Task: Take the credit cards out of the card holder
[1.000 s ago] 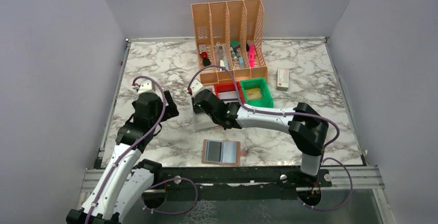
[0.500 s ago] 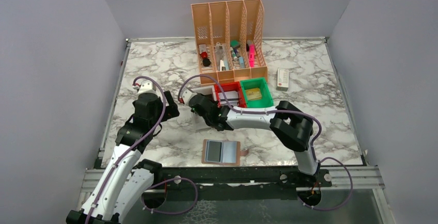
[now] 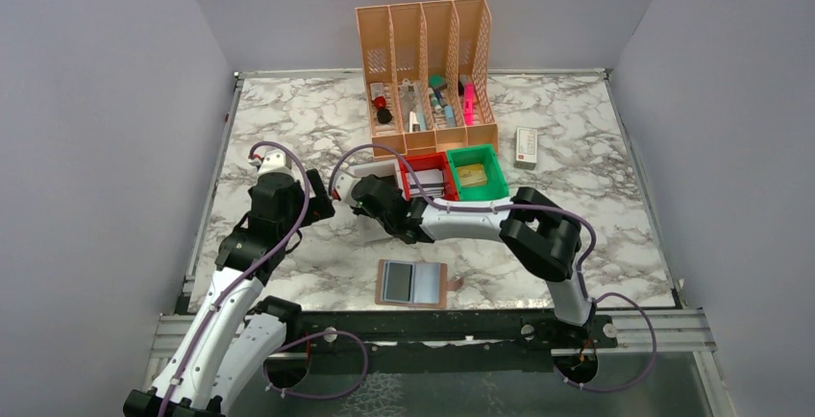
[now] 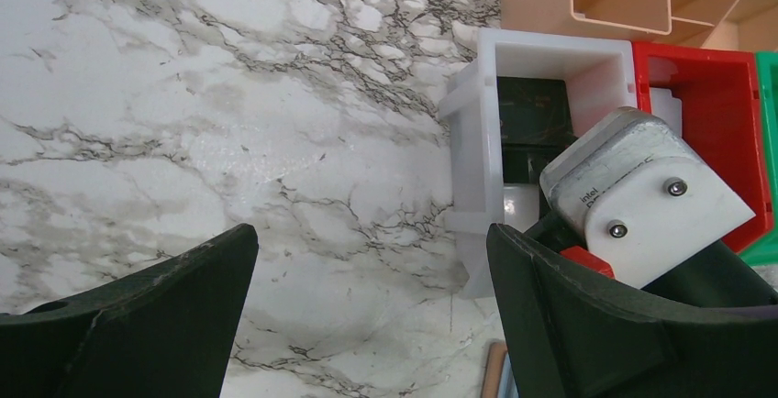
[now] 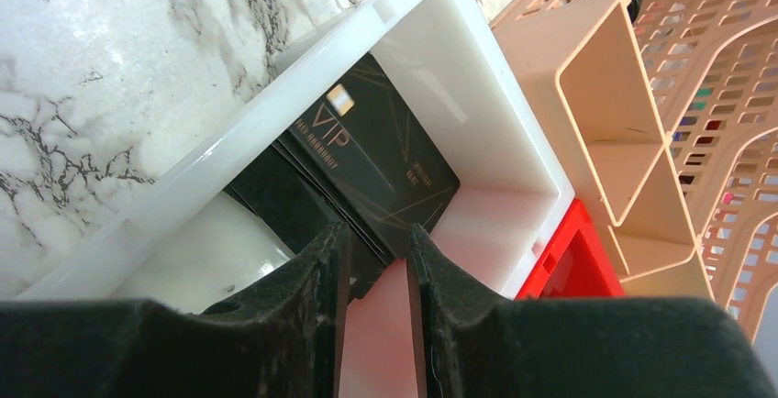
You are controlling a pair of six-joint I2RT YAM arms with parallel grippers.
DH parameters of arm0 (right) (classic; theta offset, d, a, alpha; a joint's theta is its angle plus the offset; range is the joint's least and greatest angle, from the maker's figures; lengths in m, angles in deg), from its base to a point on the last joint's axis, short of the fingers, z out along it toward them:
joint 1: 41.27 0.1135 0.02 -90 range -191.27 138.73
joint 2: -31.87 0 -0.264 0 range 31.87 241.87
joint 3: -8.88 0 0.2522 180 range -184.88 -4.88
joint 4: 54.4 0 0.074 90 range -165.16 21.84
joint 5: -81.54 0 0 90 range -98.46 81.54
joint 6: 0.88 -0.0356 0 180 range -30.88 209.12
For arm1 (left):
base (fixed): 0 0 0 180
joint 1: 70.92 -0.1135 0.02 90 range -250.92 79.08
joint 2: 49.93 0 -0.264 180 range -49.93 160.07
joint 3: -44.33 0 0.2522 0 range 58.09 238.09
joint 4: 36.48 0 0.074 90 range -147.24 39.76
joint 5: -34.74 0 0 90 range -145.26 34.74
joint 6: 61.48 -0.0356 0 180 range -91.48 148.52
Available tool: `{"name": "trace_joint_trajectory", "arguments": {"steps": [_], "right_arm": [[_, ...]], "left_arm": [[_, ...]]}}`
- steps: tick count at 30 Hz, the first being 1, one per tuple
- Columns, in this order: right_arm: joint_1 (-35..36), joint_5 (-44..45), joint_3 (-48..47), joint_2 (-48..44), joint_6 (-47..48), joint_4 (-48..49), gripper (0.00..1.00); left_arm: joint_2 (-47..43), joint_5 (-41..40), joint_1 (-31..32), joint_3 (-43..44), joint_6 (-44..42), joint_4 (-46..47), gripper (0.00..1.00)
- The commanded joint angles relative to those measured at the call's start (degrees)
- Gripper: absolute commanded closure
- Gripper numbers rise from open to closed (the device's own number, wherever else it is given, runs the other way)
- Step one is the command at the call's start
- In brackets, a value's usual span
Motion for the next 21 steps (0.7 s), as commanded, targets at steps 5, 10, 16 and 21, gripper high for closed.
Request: {"name": "trace_joint_trajectory", "arguments": {"steps": [5, 10, 16, 21], "right_arm": [[0.1, 1.1, 0.0, -4.2, -7.5, -0.5, 0.66], [0.1, -5.6, 5.8, -15.8, -23.7, -4.1, 0.62], [0.1, -14.2, 21.6, -29.2, -44.3, -2.4, 0.53], [0.1, -24.2, 34.7, -36.8, -58.9, 1.7, 0.53]], "left_arm": [[0.1, 1.7, -0.2, -0.5, -0.8, 1.7, 0.01], [0.1, 2.1, -0.2, -0.7, -0.9, 1.8, 0.01], [0.4, 3.5, -0.2, -0.9, -1.1, 2.3, 0.01], [0.8, 5.9, -0.2, -1.3, -1.6, 3.2, 0.03]]}}
